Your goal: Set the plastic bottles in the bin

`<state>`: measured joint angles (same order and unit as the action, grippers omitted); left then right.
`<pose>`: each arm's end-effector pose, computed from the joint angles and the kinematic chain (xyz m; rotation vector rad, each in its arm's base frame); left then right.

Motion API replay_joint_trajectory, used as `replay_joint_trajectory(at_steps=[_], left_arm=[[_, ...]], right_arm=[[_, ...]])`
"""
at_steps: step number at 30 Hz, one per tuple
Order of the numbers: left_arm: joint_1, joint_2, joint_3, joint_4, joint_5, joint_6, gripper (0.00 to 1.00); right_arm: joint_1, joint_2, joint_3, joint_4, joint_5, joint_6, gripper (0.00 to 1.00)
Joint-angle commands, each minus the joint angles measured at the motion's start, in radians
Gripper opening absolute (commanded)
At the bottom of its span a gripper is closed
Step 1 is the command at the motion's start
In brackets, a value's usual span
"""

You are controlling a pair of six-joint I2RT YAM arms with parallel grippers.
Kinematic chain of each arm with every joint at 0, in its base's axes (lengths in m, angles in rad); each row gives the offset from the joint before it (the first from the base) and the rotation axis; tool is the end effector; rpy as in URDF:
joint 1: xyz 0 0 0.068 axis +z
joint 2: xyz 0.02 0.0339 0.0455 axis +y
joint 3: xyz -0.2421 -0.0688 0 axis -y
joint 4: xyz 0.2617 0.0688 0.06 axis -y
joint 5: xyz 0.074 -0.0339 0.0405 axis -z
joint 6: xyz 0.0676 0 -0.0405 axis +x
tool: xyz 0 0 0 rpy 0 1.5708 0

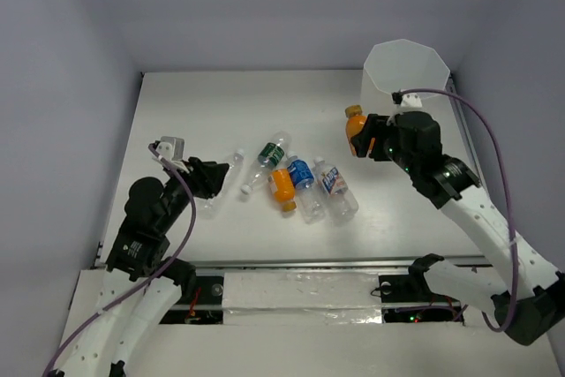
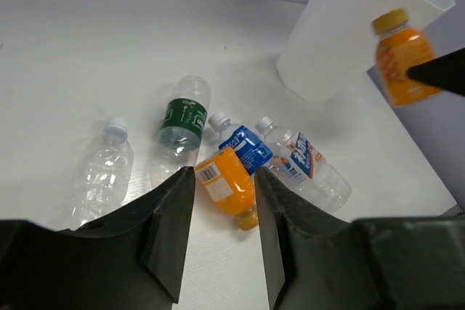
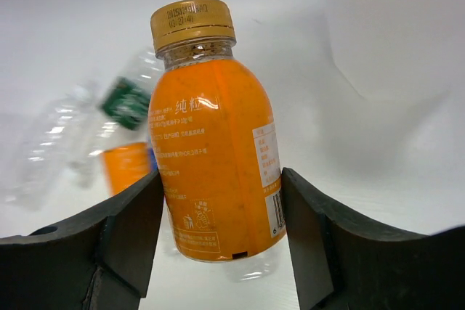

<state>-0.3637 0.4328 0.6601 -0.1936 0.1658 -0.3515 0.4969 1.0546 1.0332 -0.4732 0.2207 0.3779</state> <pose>0.1664 -0.0753 0.3372 0.1448 1.5722 -0.6919 0.2590 0.1236 0.3120 0.0135 2.0671 0.3144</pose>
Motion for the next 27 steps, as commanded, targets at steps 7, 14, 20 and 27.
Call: replay_joint_trajectory(at_steps=[7, 14, 20, 27], left_arm=[[0.016, 0.164, 0.042, -0.010, -0.094, -0.001, 0.44], [0.016, 0.365, 0.101, -0.059, -0.115, 0.002, 0.59], [0.016, 0.507, 0.188, -0.135, -0.309, 0.058, 0.67], [0.006, 0.639, 0.199, -0.148, -0.414, 0.077, 0.69]], right_arm=[[0.011, -0.062, 0.310, 0.139, -0.030, -0.037, 0.54], [-0.156, 0.108, 0.448, 0.238, 0.201, -0.103, 0.54], [-0.270, 0.284, 0.547, 0.229, 0.190, -0.120, 0.55], [-0.302, 0.347, 0.522, 0.255, 0.195, -0.113, 0.74]])
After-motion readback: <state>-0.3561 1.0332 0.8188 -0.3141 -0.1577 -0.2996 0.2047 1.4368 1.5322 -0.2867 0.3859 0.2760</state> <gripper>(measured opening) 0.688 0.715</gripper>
